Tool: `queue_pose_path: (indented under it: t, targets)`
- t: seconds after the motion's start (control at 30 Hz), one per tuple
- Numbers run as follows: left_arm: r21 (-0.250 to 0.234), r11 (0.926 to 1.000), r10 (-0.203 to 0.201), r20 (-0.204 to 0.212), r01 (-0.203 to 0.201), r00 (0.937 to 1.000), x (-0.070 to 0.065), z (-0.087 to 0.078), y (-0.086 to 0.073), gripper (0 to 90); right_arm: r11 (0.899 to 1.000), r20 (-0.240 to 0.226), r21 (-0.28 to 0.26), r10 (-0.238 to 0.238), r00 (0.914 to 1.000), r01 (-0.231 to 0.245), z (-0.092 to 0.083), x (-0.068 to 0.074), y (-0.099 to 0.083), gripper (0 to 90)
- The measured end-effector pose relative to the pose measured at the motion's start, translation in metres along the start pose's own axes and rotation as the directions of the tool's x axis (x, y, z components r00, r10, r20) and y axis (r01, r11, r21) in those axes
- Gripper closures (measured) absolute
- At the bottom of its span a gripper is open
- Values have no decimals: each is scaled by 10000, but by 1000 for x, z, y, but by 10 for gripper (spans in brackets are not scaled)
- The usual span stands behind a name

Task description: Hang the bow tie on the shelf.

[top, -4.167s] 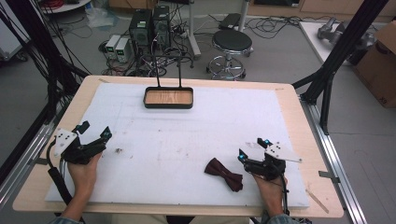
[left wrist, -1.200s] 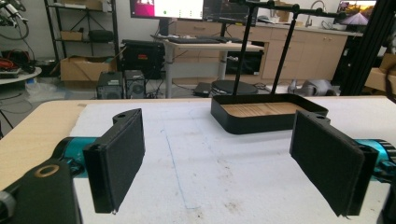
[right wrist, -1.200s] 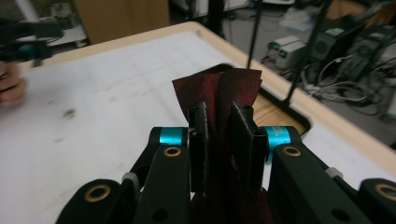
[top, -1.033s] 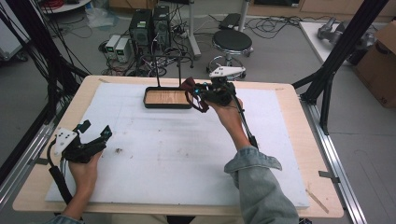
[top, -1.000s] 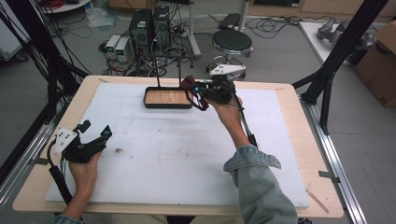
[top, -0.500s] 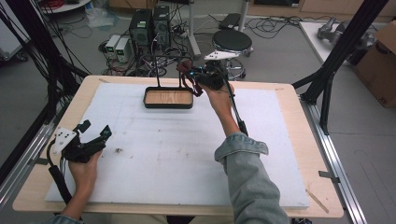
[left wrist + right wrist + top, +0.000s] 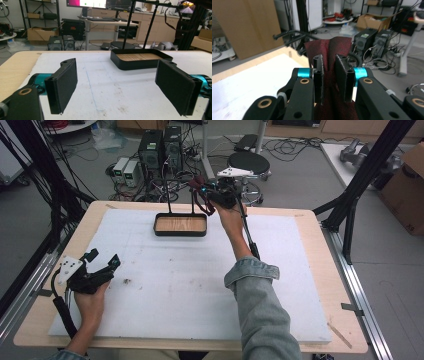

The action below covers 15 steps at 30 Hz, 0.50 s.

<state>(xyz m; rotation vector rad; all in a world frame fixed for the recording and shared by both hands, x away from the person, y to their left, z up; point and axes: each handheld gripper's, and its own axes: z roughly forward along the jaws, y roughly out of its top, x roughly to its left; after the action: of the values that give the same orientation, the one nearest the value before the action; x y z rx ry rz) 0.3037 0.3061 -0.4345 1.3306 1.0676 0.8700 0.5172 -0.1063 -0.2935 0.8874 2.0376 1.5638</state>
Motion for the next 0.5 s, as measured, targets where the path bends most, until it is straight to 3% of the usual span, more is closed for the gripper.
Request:
queue_pose_path:
  t: [0.13,0.33,0.5]
  targets:
    - [51,10000,-39,26,38,10000,0,1,0,183,9999,225,-152,63,9997,-59,3,-5,3,775]
    - [117,9999,-41,7,41,10000,1,0,0,183,9981,592,71,609,9964,-614,3,-21,-5,769]
    - [118,9999,-41,7,41,10000,1,0,0,183,9967,704,162,780,9945,-794,3,-31,-10,768]
